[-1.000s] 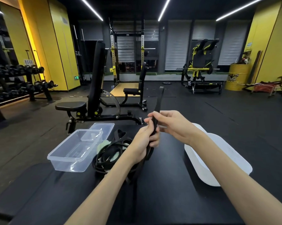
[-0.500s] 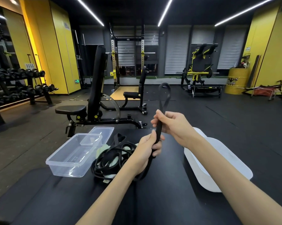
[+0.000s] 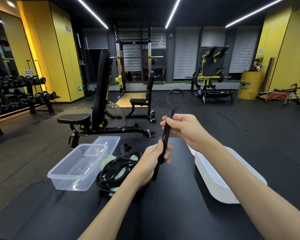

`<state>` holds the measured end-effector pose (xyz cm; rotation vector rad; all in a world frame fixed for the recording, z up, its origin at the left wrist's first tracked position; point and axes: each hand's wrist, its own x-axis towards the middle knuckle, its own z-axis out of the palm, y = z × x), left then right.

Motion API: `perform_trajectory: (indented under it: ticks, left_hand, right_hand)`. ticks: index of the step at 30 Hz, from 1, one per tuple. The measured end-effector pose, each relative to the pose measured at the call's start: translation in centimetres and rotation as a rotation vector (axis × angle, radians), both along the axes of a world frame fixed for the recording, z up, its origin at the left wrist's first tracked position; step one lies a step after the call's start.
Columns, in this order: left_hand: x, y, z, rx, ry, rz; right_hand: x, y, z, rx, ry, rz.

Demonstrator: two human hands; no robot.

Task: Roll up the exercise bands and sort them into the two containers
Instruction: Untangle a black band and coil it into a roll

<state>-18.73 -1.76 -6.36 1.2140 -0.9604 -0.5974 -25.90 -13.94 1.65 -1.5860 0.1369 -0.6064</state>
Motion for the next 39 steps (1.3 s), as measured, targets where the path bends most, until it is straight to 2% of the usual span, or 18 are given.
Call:
perform_trajectory:
  ticks: [3,6,10,15,20,25,31,33,39]
  left_hand:
    - [-0.7,-0.6,1.5,-0.041,0.014,0.003]
    - [-1.2,-1.3,2.6,-0.096,0.023,0.025]
    - [-1.0,-1.6,2.5,-0.093,0.053,-0.024]
    - [-0.6,-1.1,0.1,0.04,-0.118,0.015]
    - [-1.6,-2.1,1.7,-0.002,-0.09,0.038]
    - [-1.2,-2.8,3.1,-0.077,-0.066,0.049]
    - [-0.3,-1.2,-0.2,0.127,-0.228,0.052]
    - [-0.2,-0.8,-0.8,0.155,-0.21,0.082]
    - [-0.8,-1.6,1.8,0.072,-0.155,0.135]
  right_hand:
    - [-0.3,0.5,-0.1,0.039,0.01,0.064]
    - [-0.8,1.0,-0.4,-0.046,0.103,0.135]
    - [-0.8,0.6,0.7,-0.064,0.104,0.077]
    - [-0.1,-0.3,3.0,0.165,0.025,0.153]
    - [1.0,-0.8,2.0,0.335,0.122,0.165]
    - [0.3,-1.0,0.8,0.252,0.256,0.187]
    - [0.8,-1.5,1.5,0.266,0.154,0.134]
    - [1.0,-1.4,1.4,0.287,0.141,0.121]
    - [1.0,-1.1,0.1,0.294,0.264,0.232]
